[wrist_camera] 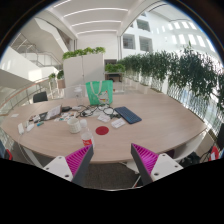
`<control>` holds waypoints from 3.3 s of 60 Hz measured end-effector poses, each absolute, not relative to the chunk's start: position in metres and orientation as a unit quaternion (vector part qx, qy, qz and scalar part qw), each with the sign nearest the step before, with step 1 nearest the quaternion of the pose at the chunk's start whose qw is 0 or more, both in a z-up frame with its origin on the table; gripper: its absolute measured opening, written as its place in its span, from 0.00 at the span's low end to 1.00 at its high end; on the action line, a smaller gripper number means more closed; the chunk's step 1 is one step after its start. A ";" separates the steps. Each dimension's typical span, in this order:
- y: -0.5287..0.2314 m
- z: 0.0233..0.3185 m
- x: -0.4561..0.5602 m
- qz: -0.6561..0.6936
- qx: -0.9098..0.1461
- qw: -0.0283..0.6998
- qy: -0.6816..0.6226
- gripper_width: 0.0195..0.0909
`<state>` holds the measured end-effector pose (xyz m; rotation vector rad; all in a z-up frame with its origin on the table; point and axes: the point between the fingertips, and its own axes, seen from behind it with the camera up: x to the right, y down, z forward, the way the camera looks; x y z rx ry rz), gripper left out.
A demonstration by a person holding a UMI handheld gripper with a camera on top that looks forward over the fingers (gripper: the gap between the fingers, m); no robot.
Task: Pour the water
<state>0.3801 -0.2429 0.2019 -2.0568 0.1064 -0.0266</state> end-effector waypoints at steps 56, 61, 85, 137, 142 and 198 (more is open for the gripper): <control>-0.134 0.083 0.262 0.059 -0.804 0.591 -0.021 0.90; -0.104 0.070 0.253 0.049 -0.799 0.599 -0.013 0.90; -0.024 0.062 0.260 0.021 -0.788 0.615 0.009 0.38; 0.152 0.189 0.260 -0.505 -0.526 0.383 -0.567 0.18; 0.168 0.187 0.249 -0.544 -0.426 0.315 -0.650 0.18; 0.116 0.169 0.271 0.071 -0.789 0.599 -0.118 0.38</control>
